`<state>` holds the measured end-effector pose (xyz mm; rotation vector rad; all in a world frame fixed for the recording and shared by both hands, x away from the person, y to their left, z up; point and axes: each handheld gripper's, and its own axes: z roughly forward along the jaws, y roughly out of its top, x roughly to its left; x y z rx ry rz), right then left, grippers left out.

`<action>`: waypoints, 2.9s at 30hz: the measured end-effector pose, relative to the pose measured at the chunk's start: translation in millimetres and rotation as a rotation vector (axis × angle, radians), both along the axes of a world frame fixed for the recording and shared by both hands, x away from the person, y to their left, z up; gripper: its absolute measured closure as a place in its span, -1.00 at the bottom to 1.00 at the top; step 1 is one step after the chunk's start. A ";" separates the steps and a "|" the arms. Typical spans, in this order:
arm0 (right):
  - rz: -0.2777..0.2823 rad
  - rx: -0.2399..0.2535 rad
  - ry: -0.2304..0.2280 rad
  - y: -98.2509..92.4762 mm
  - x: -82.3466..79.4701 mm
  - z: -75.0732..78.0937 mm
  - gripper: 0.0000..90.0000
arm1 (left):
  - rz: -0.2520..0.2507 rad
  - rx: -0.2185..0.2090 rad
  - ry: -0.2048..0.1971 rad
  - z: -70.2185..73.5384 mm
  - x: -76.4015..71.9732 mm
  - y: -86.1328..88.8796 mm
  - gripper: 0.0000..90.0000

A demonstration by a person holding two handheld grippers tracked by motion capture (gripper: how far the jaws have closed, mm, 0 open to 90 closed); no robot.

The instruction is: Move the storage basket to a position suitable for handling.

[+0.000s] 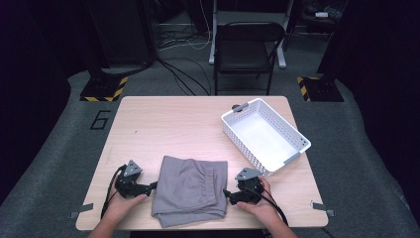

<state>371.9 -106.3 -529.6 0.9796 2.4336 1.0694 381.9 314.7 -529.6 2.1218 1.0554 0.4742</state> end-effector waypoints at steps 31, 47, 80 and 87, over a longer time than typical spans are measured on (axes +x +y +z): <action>-0.062 -0.010 0.020 1.9 0.7 -0.5 -0.87 | 0.035 -0.011 -0.003 0.3 -1.6 2.0 -0.67; -0.067 -0.036 0.033 2.3 0.0 7.3 -0.40 | 0.118 -0.055 0.021 3.9 -3.1 4.0 -0.47; -0.104 -0.031 0.157 36.4 -15.3 18.8 0.15 | 0.003 -0.111 0.115 18.8 -23.1 -40.7 -0.07; -0.061 -0.016 0.184 37.1 -15.3 20.8 0.76 | -0.021 -0.109 0.160 16.9 -24.3 -47.3 0.17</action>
